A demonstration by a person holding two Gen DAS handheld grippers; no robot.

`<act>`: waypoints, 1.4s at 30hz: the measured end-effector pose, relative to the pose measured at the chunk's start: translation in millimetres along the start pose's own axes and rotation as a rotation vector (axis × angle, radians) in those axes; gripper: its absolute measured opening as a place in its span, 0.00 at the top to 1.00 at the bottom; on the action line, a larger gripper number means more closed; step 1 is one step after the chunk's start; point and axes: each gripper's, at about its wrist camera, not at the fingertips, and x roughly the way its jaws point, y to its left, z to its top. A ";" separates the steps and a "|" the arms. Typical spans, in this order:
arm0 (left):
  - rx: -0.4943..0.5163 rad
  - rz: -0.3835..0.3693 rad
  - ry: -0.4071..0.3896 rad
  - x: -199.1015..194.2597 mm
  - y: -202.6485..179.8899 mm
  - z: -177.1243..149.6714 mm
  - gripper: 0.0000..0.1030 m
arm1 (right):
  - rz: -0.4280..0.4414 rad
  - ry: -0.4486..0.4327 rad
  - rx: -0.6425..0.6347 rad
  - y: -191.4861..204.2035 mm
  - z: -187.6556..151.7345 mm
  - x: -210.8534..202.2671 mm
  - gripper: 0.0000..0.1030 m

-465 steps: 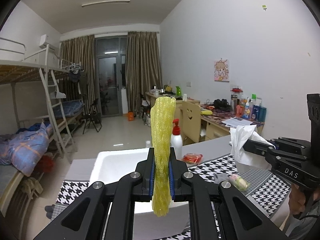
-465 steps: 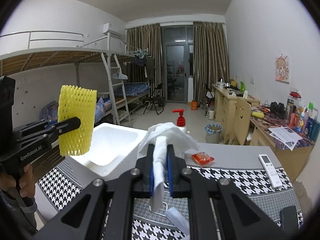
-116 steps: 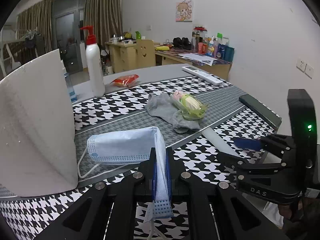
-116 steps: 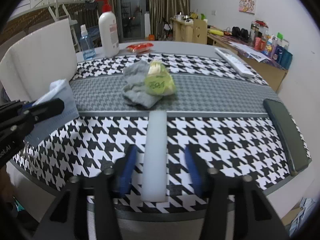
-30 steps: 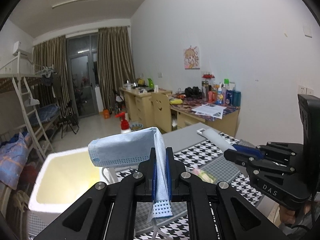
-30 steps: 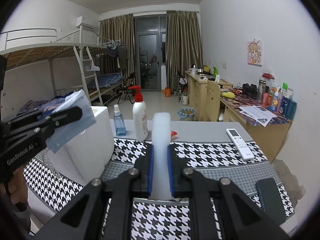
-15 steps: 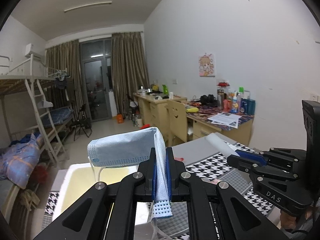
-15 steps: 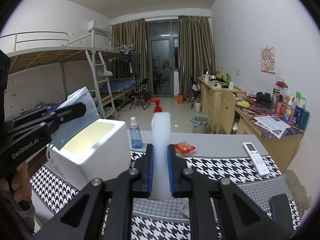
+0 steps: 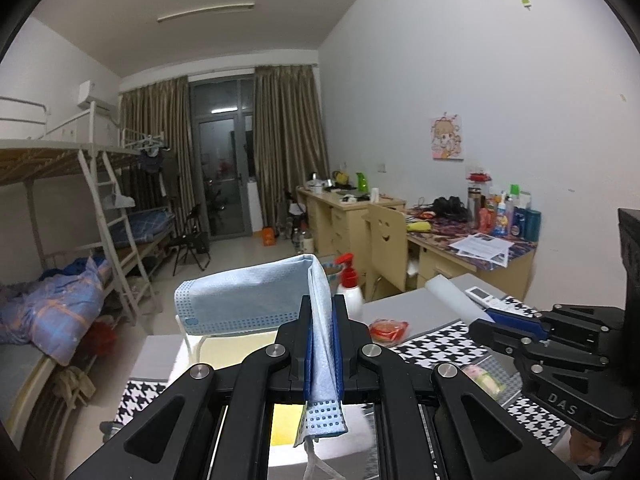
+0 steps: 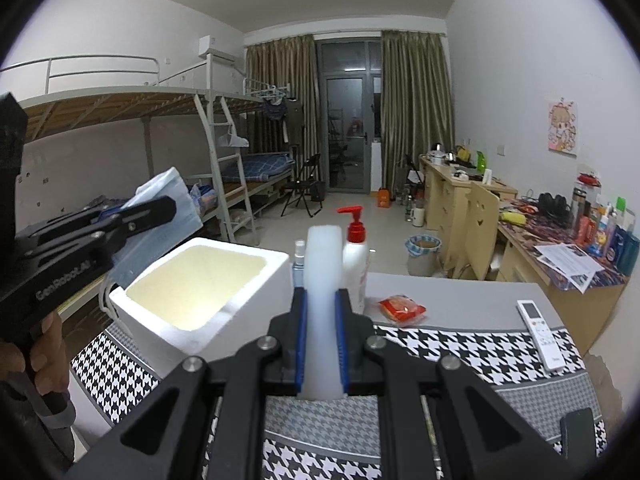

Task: Organize soft objects
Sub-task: 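Carry the mask and foam strip in both tools over the white foam box, then open the left tool to drop the mask into the foam box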

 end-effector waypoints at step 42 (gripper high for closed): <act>-0.097 0.102 0.128 30.1 68.0 -22.6 0.10 | 0.052 0.074 -0.093 45.7 14.4 40.3 0.84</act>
